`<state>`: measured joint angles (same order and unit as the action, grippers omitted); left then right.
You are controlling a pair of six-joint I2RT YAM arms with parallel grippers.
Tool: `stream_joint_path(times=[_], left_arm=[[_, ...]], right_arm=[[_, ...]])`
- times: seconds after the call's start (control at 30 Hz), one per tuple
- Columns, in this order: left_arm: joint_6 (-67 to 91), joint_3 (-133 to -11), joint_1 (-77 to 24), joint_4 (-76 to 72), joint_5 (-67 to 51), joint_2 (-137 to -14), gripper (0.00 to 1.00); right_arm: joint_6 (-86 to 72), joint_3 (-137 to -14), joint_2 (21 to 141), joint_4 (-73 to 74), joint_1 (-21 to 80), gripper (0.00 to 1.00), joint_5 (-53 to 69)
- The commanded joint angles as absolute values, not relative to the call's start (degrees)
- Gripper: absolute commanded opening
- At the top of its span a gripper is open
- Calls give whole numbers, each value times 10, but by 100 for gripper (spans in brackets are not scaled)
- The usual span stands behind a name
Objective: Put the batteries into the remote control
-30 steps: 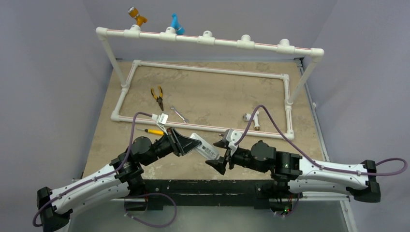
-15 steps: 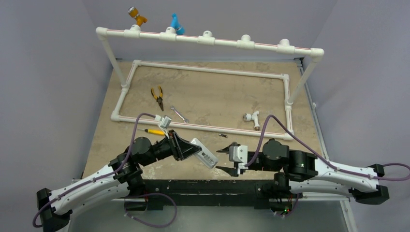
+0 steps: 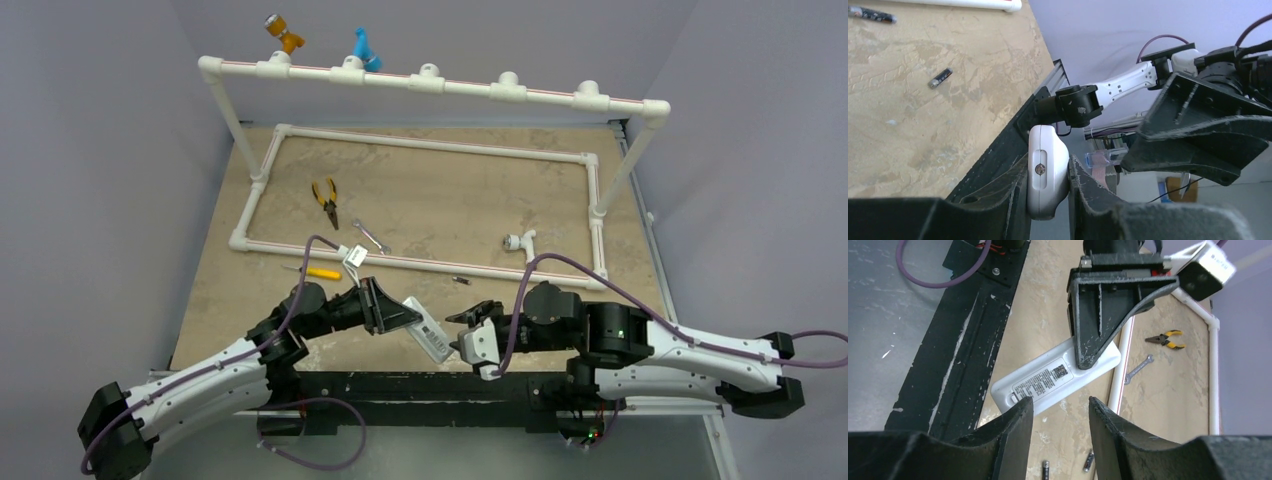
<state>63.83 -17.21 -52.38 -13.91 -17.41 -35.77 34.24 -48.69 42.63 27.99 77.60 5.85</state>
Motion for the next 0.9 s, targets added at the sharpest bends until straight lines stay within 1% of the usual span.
stream_joint_path(times=[0.0,0.17,0.37,0.5,0.87], left_arm=[[731,-135,-486,-285,-246,-378,0],[753,-124,-478,-333,-264,-406,0],[755,-116,-477,-328,-249,-396,0],[752,-120,-476,-311,-254,-388,0],[756,-121,-476,-328,-264,-399,0]], right_arm=[[379,-495,410,279,777,42,92],[386,-503,422,295,778,40,124],[395,-504,454,310,778,40,142],[403,-494,460,297,777,38,137],[418,-495,484,294,778,36,125]])
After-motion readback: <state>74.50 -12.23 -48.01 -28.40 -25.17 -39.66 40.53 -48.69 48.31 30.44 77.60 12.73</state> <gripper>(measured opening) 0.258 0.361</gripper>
